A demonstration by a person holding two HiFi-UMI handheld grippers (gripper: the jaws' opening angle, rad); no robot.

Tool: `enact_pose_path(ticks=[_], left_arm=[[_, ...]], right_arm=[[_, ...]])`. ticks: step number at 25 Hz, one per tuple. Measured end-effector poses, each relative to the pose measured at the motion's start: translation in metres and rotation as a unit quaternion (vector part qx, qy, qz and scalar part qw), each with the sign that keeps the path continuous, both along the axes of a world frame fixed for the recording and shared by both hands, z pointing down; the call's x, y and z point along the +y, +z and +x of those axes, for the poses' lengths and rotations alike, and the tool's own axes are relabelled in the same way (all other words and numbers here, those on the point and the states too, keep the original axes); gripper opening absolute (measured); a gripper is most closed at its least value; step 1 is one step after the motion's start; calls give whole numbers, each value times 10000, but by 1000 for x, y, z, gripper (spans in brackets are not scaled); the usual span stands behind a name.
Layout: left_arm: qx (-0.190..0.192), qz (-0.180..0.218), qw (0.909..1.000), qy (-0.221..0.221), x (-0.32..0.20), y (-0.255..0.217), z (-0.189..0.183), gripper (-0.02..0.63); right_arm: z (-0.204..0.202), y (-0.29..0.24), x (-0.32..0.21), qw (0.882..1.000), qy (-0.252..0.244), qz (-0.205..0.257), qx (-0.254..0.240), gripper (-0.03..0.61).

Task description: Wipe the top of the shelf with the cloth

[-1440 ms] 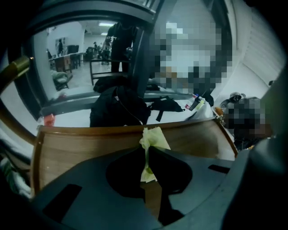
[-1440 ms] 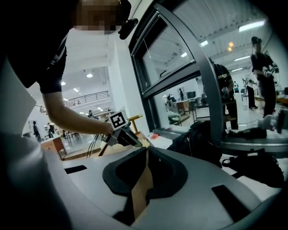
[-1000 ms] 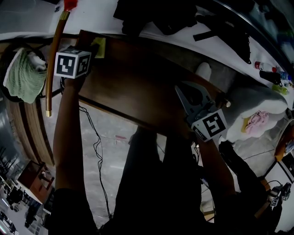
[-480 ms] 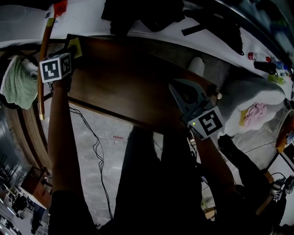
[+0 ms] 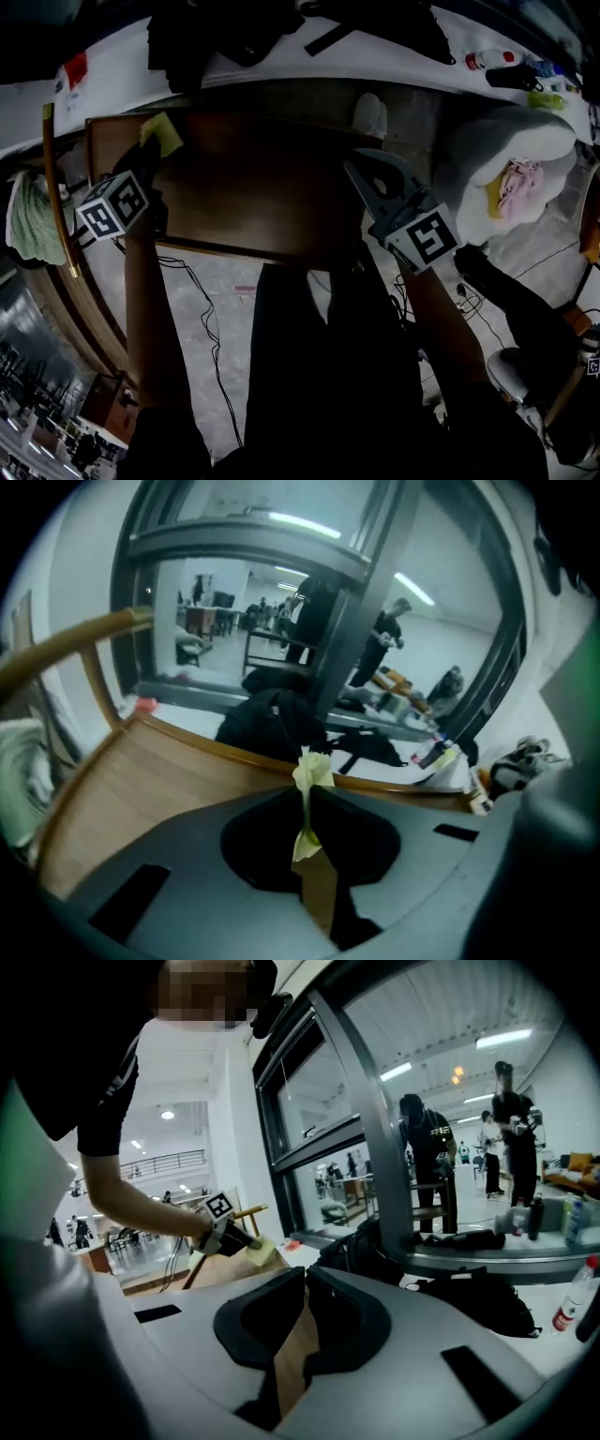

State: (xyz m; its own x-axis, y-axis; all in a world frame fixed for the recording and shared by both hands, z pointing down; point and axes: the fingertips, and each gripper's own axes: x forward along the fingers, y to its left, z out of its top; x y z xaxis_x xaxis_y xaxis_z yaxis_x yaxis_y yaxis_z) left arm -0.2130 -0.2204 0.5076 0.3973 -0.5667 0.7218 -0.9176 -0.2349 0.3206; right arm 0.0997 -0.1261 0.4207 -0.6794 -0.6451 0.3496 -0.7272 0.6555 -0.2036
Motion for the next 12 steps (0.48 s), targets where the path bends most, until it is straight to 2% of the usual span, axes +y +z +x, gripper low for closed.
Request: enact_pose_path(ticks=[2, 4, 8, 10, 12], left_arm=[[584, -180, 9974, 373, 24, -1, 70, 32], [891, -327, 9911, 934, 48, -3, 137, 34], [1122, -634, 9678, 2161, 107, -2, 254, 32], [1138, -761, 9581, 2517, 131, 2, 293, 32], [1150, -842, 9539, 2640, 145, 5, 318, 32]], right_arm=[[22, 1, 5, 9999, 122, -30, 18, 27], [41, 2, 8, 9998, 213, -17, 39, 27], [65, 4, 17, 9996, 265, 13, 4, 27], [70, 4, 23, 9997, 225, 28, -59, 26], [73, 3, 30, 9998, 141, 15, -111, 26]])
